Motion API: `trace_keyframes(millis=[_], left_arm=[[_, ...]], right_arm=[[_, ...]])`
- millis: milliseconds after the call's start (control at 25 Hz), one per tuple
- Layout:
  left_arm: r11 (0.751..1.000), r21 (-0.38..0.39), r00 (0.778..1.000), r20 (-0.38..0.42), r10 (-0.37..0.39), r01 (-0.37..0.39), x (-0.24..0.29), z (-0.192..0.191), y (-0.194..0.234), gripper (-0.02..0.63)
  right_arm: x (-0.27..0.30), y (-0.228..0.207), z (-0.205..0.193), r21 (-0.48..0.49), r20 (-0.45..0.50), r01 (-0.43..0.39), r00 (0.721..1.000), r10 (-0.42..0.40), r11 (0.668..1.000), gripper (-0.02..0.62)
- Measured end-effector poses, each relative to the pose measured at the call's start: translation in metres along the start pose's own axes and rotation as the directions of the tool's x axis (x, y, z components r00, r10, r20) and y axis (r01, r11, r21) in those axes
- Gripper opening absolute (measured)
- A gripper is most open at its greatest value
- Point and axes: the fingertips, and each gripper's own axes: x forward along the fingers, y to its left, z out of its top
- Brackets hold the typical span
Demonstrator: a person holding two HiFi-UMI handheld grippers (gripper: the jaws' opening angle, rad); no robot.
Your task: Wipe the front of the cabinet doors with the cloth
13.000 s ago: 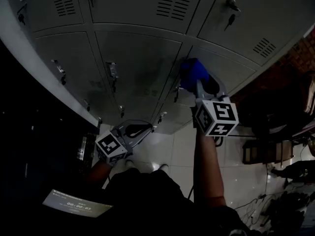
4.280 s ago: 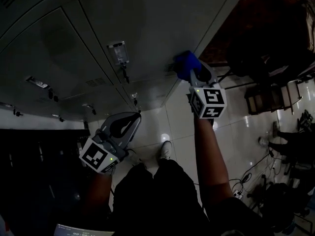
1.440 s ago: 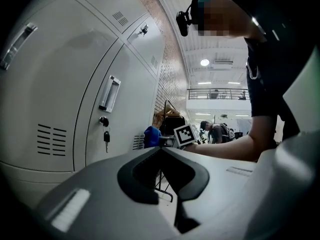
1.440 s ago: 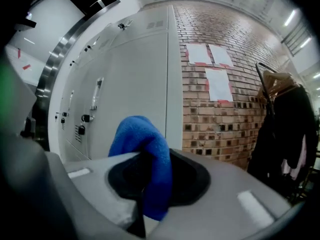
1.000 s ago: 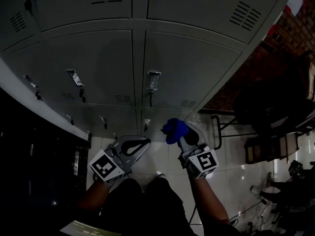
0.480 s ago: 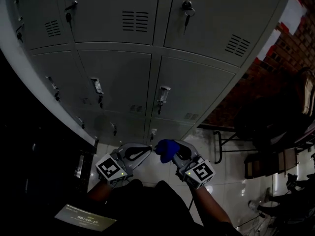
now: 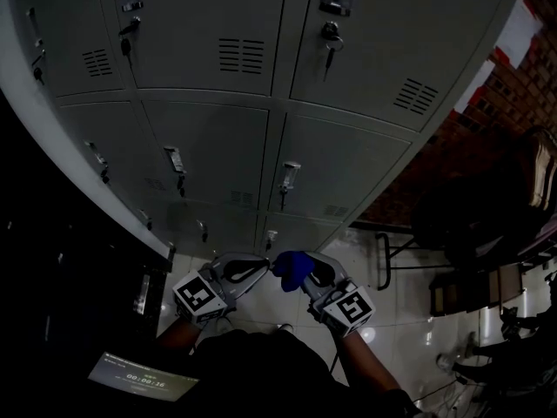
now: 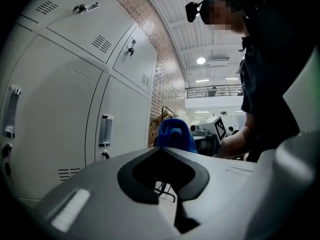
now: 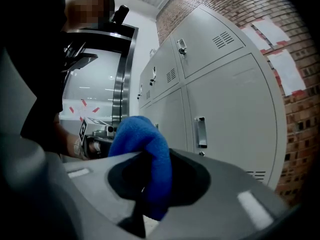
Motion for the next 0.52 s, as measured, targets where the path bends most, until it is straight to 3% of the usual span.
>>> trace_keyframes(millis=[520], left_arm=[[1.000, -0.002, 1.000, -0.013, 0.018, -0.019, -0.006, -0.005, 0.017, 0.003]], right_arm=[[0.002, -0.015, 0.009, -0.007, 0.013, 0.032, 0.999, -0.032, 0.999, 0.072]])
